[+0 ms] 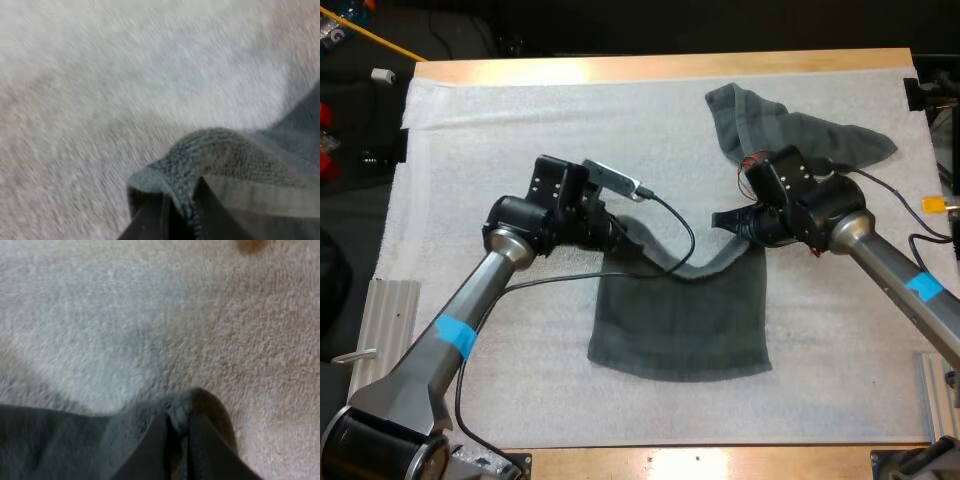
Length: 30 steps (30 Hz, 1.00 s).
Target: Pick towel from pile, fold and stack
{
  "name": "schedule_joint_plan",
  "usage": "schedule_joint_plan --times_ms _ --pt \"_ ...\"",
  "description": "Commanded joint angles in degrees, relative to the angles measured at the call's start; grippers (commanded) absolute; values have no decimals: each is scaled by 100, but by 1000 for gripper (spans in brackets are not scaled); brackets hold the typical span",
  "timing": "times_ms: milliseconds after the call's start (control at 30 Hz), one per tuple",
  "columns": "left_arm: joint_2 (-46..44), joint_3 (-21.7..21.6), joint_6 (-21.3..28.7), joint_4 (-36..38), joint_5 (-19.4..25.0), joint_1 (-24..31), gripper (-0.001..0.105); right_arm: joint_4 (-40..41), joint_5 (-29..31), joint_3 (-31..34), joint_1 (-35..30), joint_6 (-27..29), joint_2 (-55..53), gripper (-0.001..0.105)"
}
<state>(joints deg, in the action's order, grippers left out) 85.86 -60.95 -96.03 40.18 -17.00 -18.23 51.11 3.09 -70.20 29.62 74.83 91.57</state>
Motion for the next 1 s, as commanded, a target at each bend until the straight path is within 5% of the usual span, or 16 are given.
schedule_joint_plan --times_ms 0,100,200,267,333,533,967 --pt "-29 1 -63 -149 97 52 0 -63 72 -33 -41 -35 -14 0" --pt "-29 1 -181 -150 97 175 8 -260 381 -33 -40 -228 -15 15" --pt "-29 1 -186 -150 97 302 34 -468 354 -33 -40 -272 -15 43" --pt "-29 1 -290 -132 97 401 62 -563 384 -33 -40 -272 -15 67" --pt "-29 1 -538 -71 97 467 74 -509 563 -33 -40 -272 -38 69" --pt "-29 1 -443 700 48 545 54 -2 916 -33 -29 -89 -272 60" --pt "-964 1 -87 2009 -129 526 54 1291 916 -33 587 257 -1348 60"
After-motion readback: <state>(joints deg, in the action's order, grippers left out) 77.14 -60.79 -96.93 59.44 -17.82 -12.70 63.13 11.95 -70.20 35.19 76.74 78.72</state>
